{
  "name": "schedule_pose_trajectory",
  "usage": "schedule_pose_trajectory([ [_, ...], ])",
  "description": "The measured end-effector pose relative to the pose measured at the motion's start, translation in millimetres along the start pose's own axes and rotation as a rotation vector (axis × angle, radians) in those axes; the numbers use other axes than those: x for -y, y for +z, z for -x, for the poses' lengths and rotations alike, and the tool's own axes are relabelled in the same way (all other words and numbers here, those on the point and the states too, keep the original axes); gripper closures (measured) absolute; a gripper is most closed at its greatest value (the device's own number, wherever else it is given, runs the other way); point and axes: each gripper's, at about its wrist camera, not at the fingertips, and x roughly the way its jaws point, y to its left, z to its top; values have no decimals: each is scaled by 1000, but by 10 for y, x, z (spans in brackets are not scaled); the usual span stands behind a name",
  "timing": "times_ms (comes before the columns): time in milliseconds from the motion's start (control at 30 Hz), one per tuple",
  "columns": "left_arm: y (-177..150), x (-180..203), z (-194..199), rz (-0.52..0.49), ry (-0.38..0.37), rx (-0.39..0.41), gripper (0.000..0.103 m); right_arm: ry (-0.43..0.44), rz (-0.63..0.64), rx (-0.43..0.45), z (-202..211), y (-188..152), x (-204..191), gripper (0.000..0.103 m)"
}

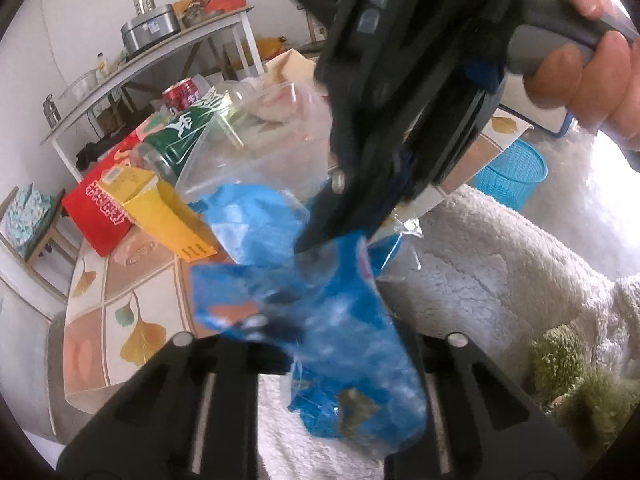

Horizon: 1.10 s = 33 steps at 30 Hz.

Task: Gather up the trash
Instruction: 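Lift the blue bag with the left tool while the right tool grasps the clear plastic box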

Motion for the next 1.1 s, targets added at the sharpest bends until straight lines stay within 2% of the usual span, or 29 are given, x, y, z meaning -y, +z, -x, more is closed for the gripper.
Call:
schedule_pose_trajectory([
  [200,-37,-85,47,89,-12,5,97,-98,48,156,449,-10,-100,65],
  [300,-30,-185,74,152,-37,13,98,-173,34,281,755,0,-54,56],
  [400,-41,-212,81,183,-50,13,99,-230,-14,355,869,103,-57,55],
  [600,-70,-192,91,199,-49,11,99,-253,-128,357,724,293,247,55],
  [667,-83,-191,106,204,-49,14,99,-256,-149,362,684,331,313,63],
  [733,-83,-199,115,209,-49,15,99,-251,-161,362,612,364,332,78],
  [833,-82,-211,127,214,-47,18,99,-259,-174,365,569,378,370,95],
  [900,-83,-220,143,217,-47,22,100,-271,-173,381,565,361,364,98],
  [1100,-79,-253,261,233,-42,55,100,-331,-123,454,680,238,151,99],
])
